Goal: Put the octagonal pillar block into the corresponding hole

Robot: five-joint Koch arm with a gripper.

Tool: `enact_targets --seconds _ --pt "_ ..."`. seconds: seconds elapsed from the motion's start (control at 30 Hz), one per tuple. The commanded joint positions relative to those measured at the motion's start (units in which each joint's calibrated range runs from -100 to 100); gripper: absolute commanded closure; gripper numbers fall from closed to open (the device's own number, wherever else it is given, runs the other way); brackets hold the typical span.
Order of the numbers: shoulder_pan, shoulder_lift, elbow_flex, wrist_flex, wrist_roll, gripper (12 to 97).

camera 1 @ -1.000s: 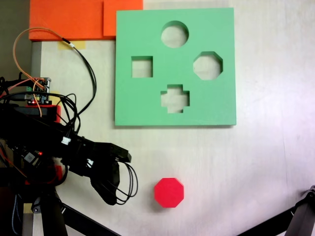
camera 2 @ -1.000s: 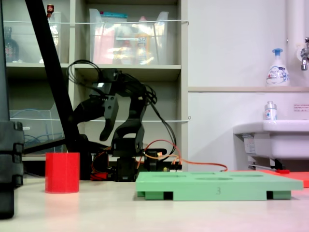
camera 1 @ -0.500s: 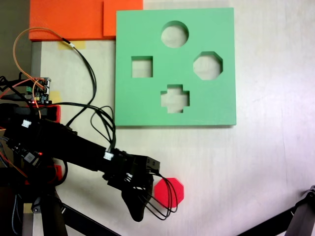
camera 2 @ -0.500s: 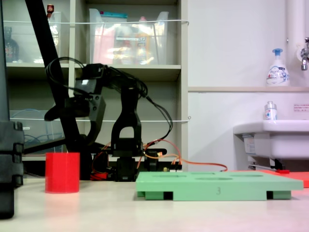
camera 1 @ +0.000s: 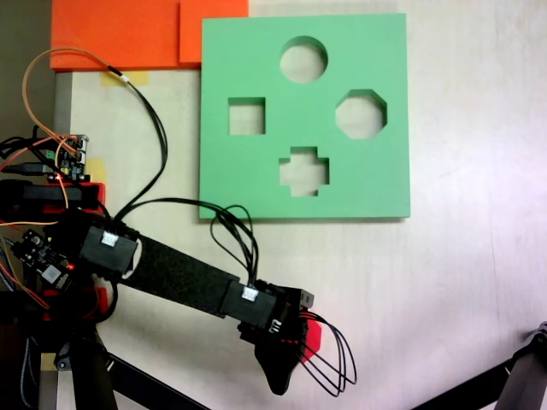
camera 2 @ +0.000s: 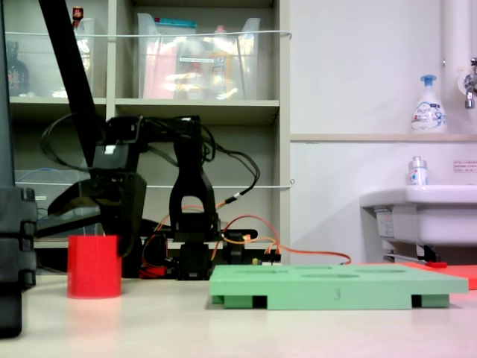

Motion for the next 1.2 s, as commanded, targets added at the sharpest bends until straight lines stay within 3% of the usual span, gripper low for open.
enact_targets --seconds 0.0,0.43,0.57,1.17 --pt "0.0 0.4 3.9 0.0 -1.1 20.1" --pt "-0.4 4.7 3.9 -3.7 -1.6 20.4" --pt "-0.9 6.1 3.9 -4.8 -1.6 35.5" --pt "-0.7 10.7 8.5 -5.6 -2.8 35.4"
